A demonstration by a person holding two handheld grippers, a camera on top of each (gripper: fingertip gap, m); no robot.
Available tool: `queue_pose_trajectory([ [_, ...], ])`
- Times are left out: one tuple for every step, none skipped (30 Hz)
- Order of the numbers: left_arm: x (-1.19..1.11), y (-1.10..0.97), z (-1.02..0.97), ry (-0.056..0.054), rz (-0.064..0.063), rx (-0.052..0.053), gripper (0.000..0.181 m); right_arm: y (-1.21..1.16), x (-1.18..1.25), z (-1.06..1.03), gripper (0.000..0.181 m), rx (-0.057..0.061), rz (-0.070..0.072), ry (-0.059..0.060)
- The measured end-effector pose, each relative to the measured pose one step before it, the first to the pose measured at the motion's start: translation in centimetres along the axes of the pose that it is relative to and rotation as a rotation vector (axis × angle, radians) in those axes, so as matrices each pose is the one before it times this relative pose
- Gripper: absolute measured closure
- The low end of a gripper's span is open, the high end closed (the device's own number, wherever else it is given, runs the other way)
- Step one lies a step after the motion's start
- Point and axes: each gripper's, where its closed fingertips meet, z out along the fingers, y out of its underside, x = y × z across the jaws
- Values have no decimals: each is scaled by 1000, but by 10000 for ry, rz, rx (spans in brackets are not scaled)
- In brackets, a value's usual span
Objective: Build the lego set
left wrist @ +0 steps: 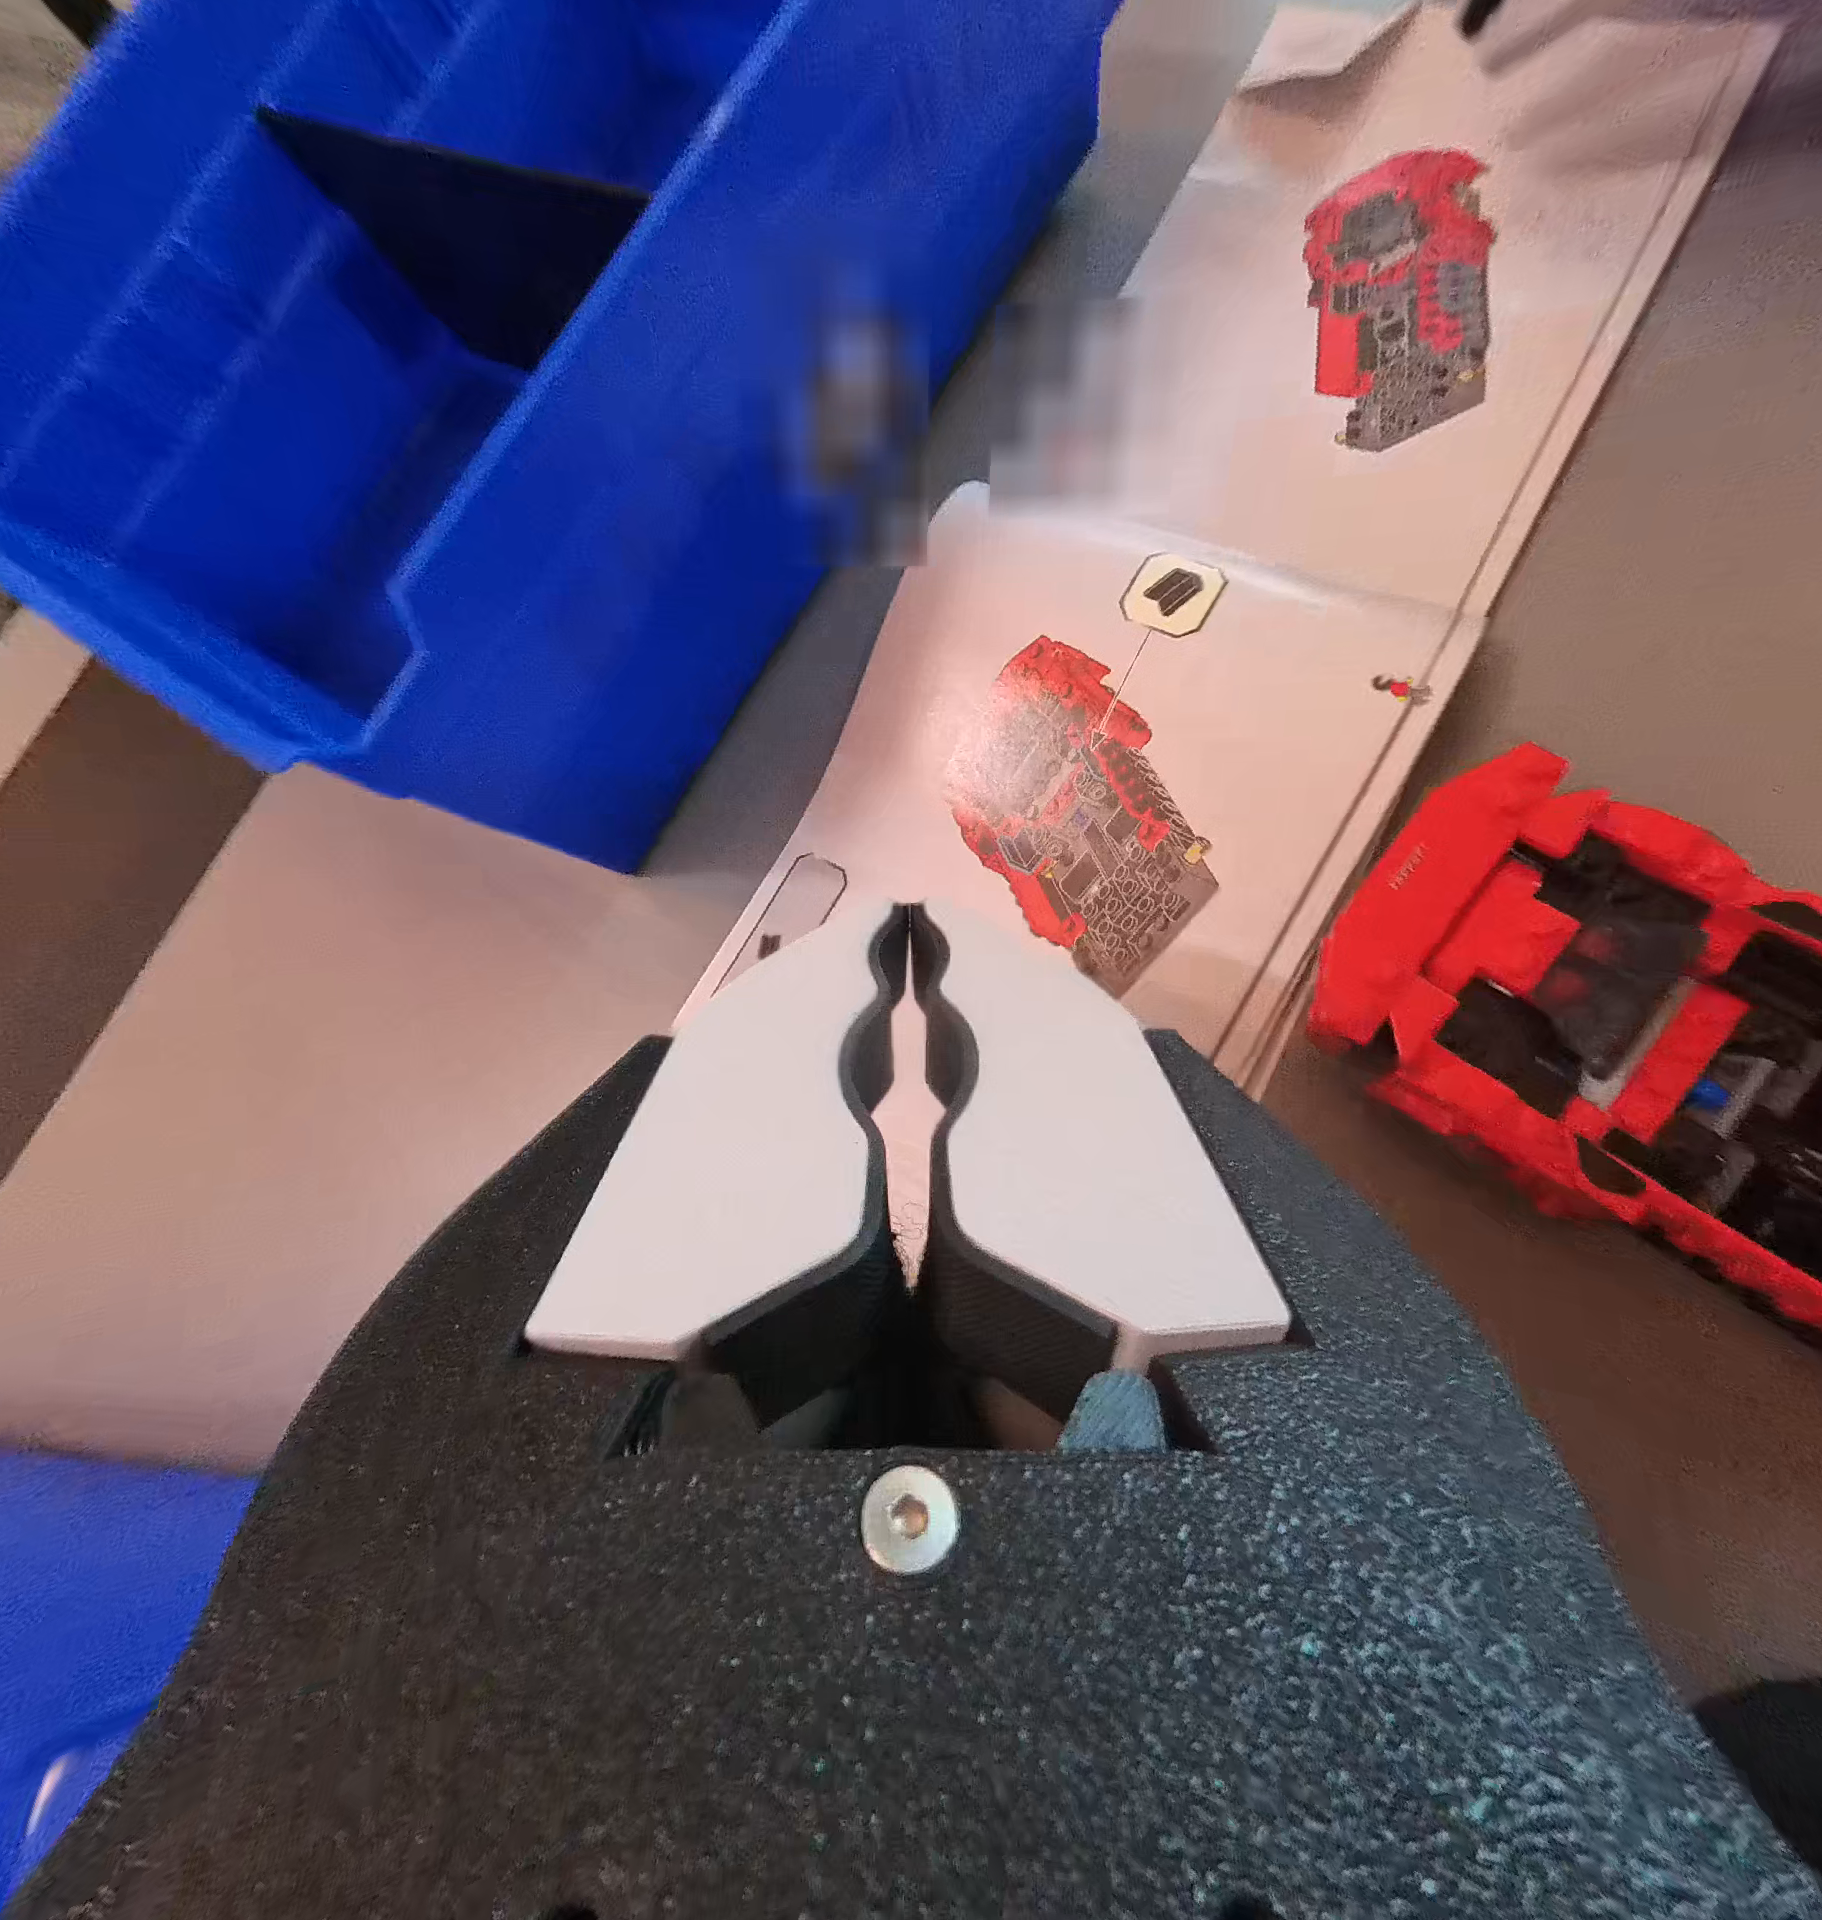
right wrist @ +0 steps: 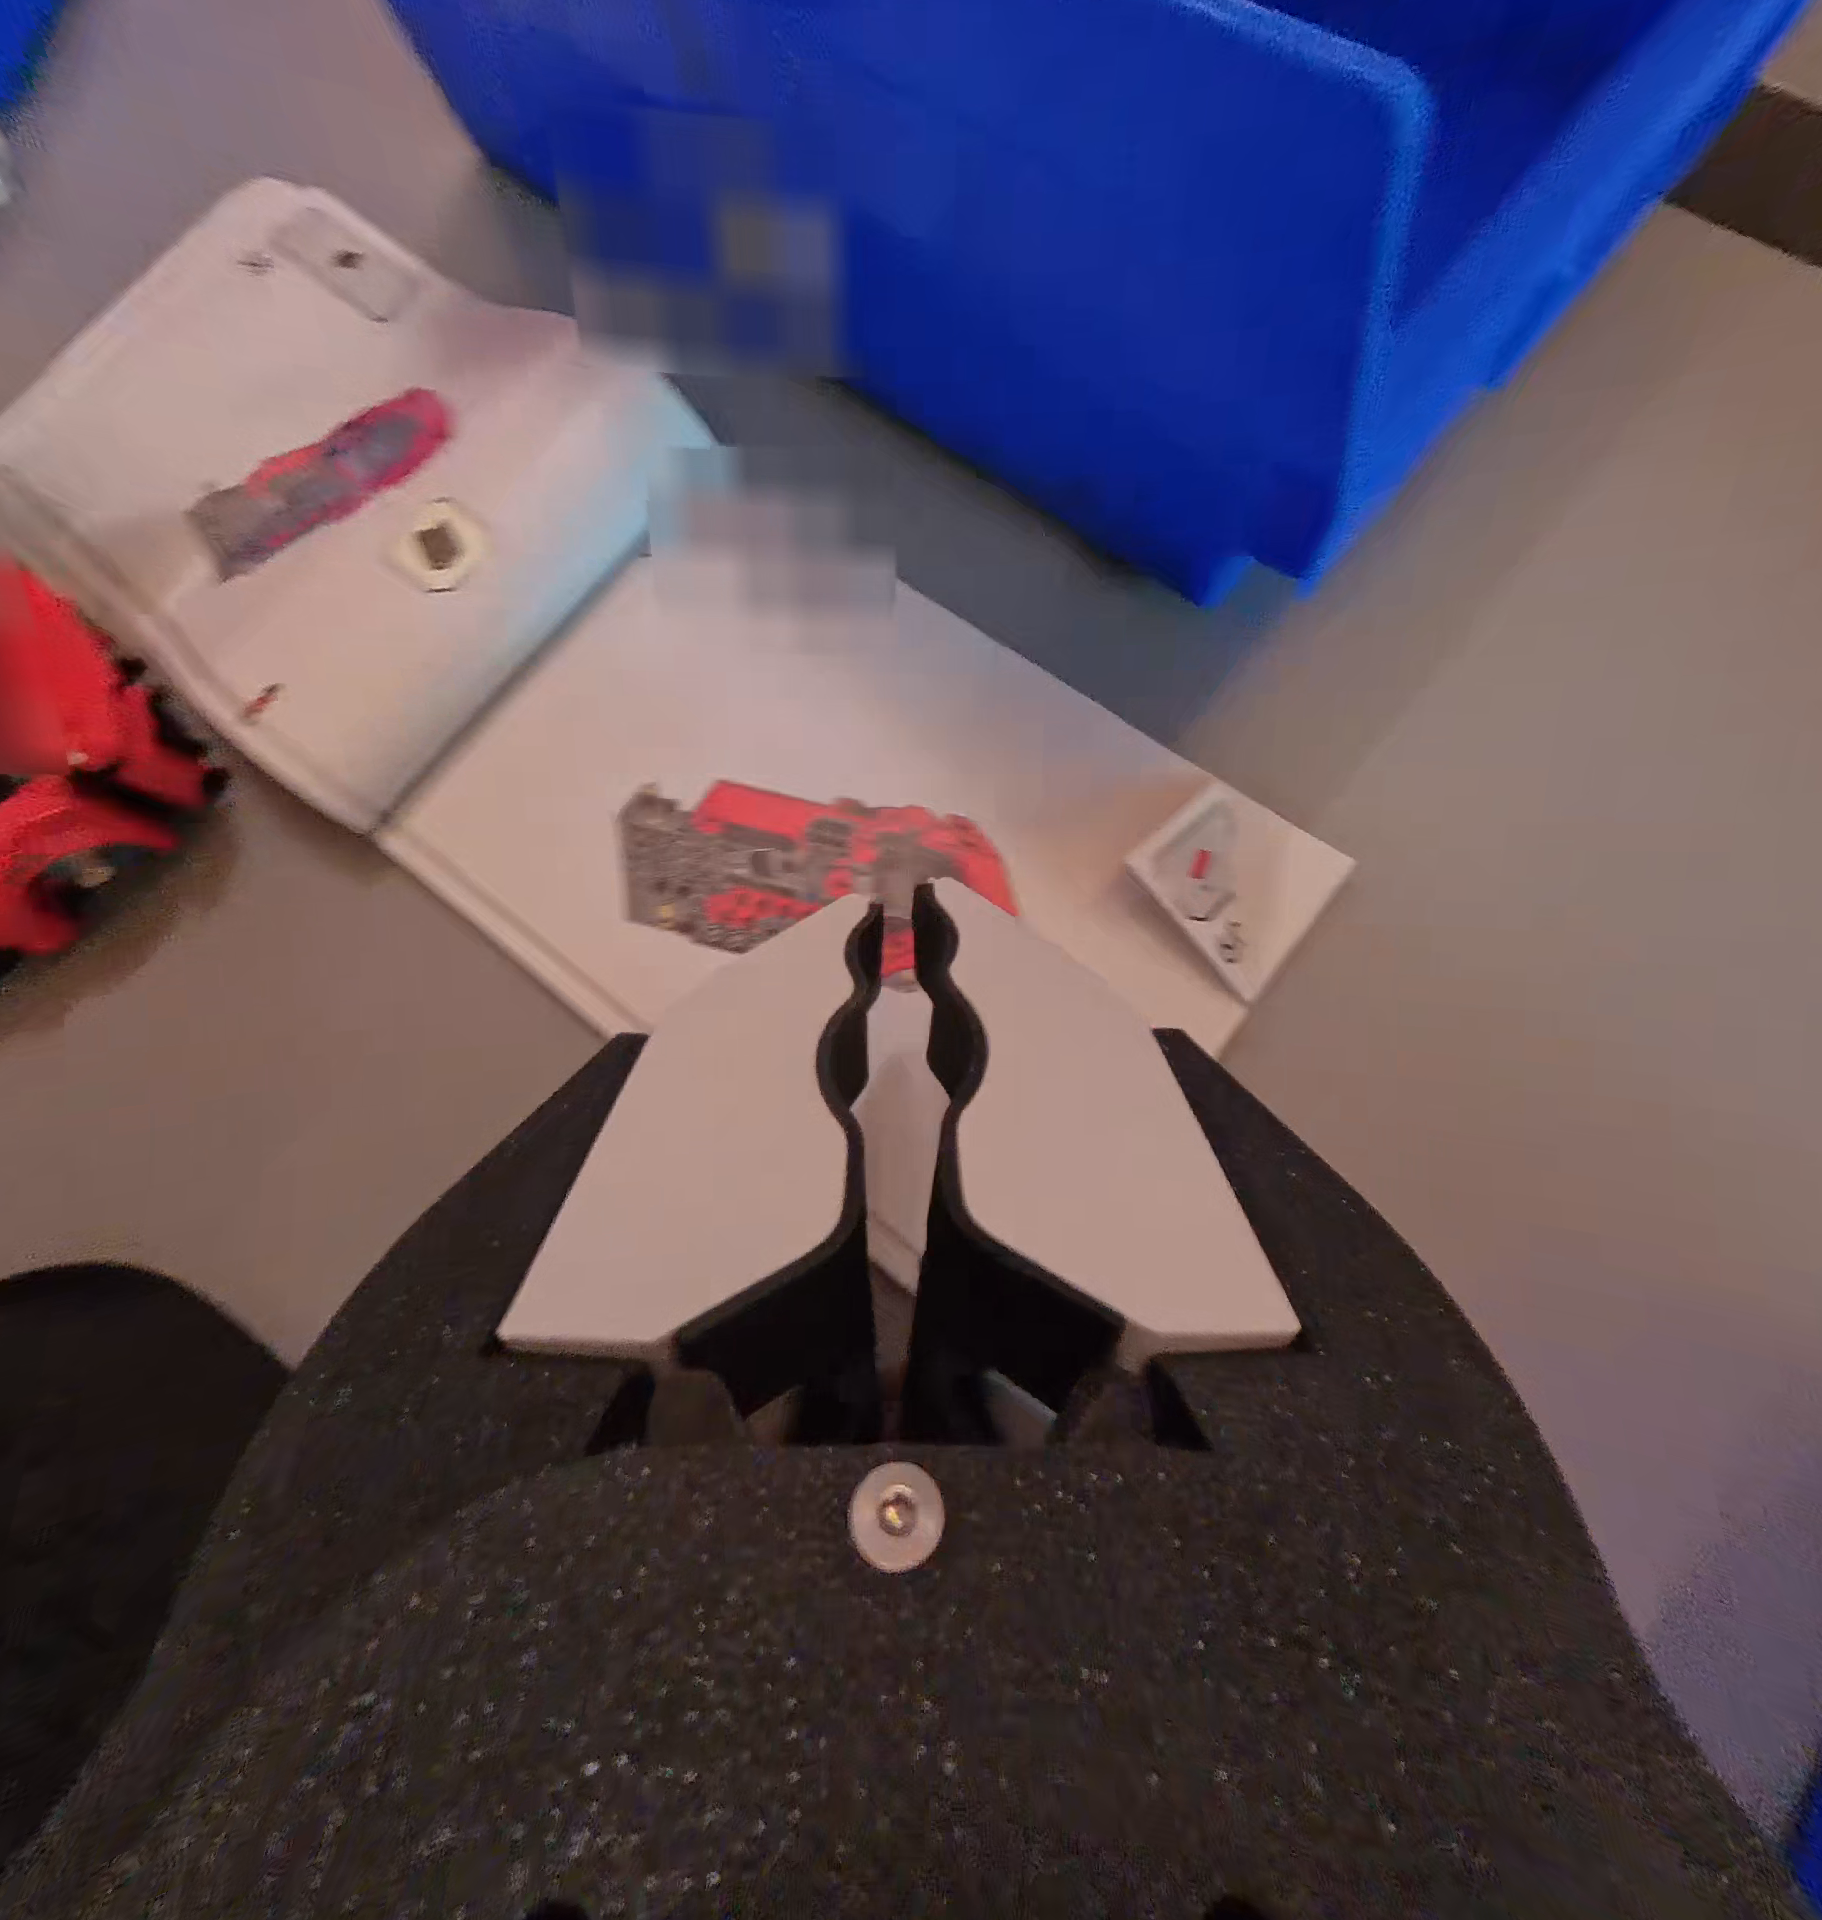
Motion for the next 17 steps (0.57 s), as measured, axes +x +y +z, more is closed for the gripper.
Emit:
queue_pose_trajectory([
  [82,109,788,110,-7,-165,181,91,1115,291,172,-238,98,297],
  [65,63,704,86,-87,-60,181,112,1395,298,166,-195,-68,545],
  [29,-14,566,59,-181,72,180,-34,1356,317,156,15,-127,583],
  [30,1,409,57,-225,133,180,-82,944,326,145,185,-53,360],
  [22,188,251,62,-180,55,180,47,443,298,141,184,75,73],
  [25,385,83,41,-45,-50,179,136,-178,236,138,148,52,-265],
  [8,422,-28,16,110,-44,179,292,-272,130,135,62,2,-245],
  [-18,368,-54,-24,149,36,178,291,47,87,134,40,-95,28],
  [0,320,-19,-13,78,79,178,241,208,68,135,62,-233,166],
  [78,334,62,64,-10,62,178,205,295,57,138,59,-216,221],
  [118,355,105,116,-69,-2,178,87,153,37,140,61,-62,90],
  [74,386,118,120,-54,-79,177,-88,-93,1,143,114,138,-117],
  [7,347,119,79,-2,-95,177,-45,-89,41,143,78,181,-147],
  [-65,202,100,33,9,-32,176,49,45,84,143,38,169,-82],
  [-20,99,78,48,-38,12,176,83,101,92,143,27,146,-44],
  [109,120,76,126,-83,-21,176,22,-21,34,144,63,137,-104],
  [180,171,85,162,-88,-63,176,29,16,6,146,-13,107,-61],
])
